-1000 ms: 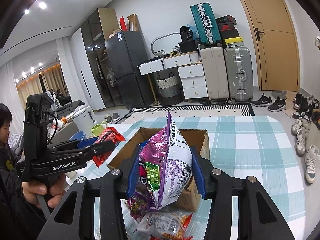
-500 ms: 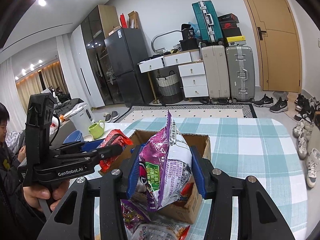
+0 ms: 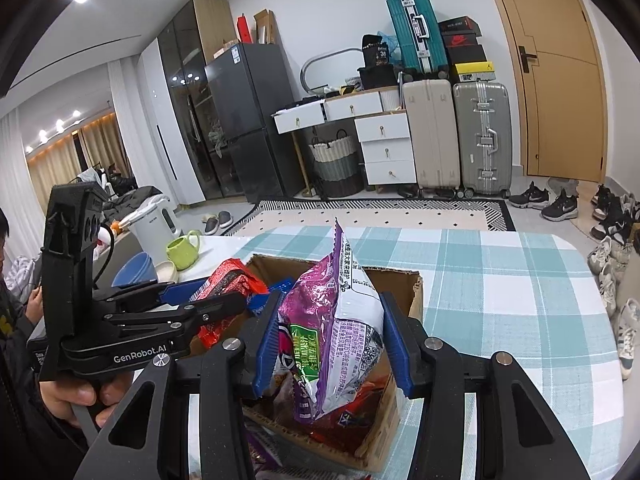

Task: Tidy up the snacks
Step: 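Carry both packets over the box and lower them inside, then open both grippers and move them back over the remaining snacks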

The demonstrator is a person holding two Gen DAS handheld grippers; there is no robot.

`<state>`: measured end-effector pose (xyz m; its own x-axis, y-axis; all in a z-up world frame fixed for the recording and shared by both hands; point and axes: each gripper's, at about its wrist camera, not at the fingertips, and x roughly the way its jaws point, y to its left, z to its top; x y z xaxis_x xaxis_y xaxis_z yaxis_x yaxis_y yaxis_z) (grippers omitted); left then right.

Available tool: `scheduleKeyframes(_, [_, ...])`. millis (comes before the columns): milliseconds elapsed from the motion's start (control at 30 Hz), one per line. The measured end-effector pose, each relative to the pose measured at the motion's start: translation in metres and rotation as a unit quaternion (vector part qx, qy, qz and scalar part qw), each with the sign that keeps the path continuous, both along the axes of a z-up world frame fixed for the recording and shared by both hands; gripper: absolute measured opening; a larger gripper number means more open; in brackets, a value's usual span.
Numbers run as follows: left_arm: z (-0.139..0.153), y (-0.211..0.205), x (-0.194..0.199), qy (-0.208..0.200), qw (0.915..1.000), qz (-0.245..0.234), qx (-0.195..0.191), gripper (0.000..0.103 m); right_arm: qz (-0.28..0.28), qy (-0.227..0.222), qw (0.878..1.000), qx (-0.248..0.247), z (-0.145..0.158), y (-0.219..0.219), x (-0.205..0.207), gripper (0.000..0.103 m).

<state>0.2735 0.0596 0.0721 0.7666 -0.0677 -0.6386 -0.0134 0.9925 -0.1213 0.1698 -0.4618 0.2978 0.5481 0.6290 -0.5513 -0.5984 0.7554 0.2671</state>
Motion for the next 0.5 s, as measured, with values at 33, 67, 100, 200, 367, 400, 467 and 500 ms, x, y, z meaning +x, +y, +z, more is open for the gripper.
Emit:
scheduleKeyframes(33, [-0.001, 0.0, 0.004, 0.001, 1.0, -0.001, 0.0, 0.041, 0.001, 0.003, 1.0, -0.002, -0.003, 0.002, 0.003, 0.047])
scheduleKeyframes(67, [-0.004, 0.001, 0.007, 0.003, 1.0, -0.001, 0.001, 0.041, 0.001, 0.005, 1.0, -0.005, -0.006, 0.004, 0.005, 0.047])
scheduleKeyframes(100, [-0.007, 0.0, 0.011, 0.005, 1.0, 0.0, 0.003, 0.041, 0.001, 0.007, 1.0, -0.006, -0.008, 0.006, 0.006, 0.047])
scheduleKeyframes(200, [-0.014, -0.001, 0.02, 0.012, 0.9999, 0.0, 0.01, 0.041, 0.004, 0.01, 1.0, -0.013, -0.015, 0.012, 0.012, 0.047])
scheduleKeyframes(367, [-0.027, -0.003, 0.033, 0.023, 0.9995, 0.002, 0.02, 0.042, 0.007, 0.035, 0.999, -0.006, -0.027, 0.017, 0.019, 0.048])
scheduleKeyframes(400, [-0.029, -0.003, 0.035, 0.025, 0.9994, 0.003, 0.022, 0.042, 0.005, 0.035, 0.999, -0.007, -0.027, 0.018, 0.019, 0.048])
scheduleKeyframes(467, [-0.032, -0.003, 0.034, 0.029, 0.9994, 0.004, 0.019, 0.042, 0.007, 0.033, 0.999, 0.001, -0.026, 0.017, 0.017, 0.05])
scheduleKeyframes(500, [-0.032, -0.002, 0.035, 0.03, 0.9994, 0.005, 0.017, 0.042, 0.01, 0.034, 0.999, 0.013, -0.024, 0.014, 0.016, 0.051])
